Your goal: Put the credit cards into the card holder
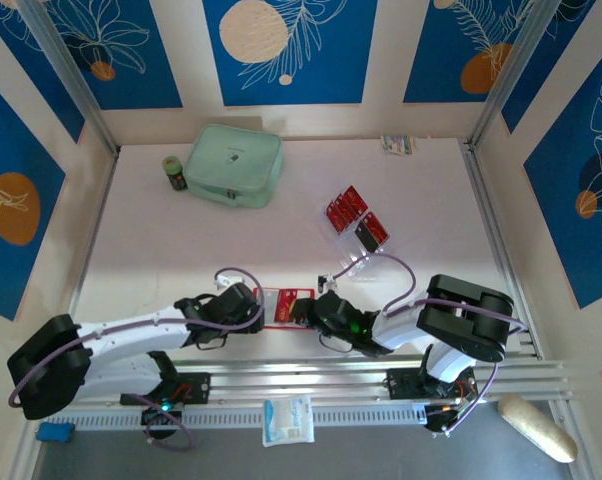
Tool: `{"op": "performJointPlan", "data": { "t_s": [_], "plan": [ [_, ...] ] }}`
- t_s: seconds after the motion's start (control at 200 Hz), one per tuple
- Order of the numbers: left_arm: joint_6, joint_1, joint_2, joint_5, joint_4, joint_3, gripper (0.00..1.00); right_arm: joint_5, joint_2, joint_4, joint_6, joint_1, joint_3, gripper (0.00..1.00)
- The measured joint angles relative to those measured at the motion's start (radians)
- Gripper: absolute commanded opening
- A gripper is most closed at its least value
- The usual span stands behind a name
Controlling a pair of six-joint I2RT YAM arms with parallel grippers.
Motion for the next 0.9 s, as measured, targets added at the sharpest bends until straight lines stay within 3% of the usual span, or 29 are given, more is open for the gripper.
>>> {"op": "performJointPlan", "data": {
  "t_s": [0.595, 0.9],
  "plan": [
    [0.131, 0.002, 0.132, -0.031, -0.068, 0.229, 0.95, 0.000, 0.008, 0.003, 0.011, 0.006, 0.000, 0.00],
    [0.147, 0.016, 0.214, -0.041, -0.072, 0.228, 0.96, 0.000, 0.008, 0.003, 0.016, 0.010, 0.000, 0.00]
  ]
}}
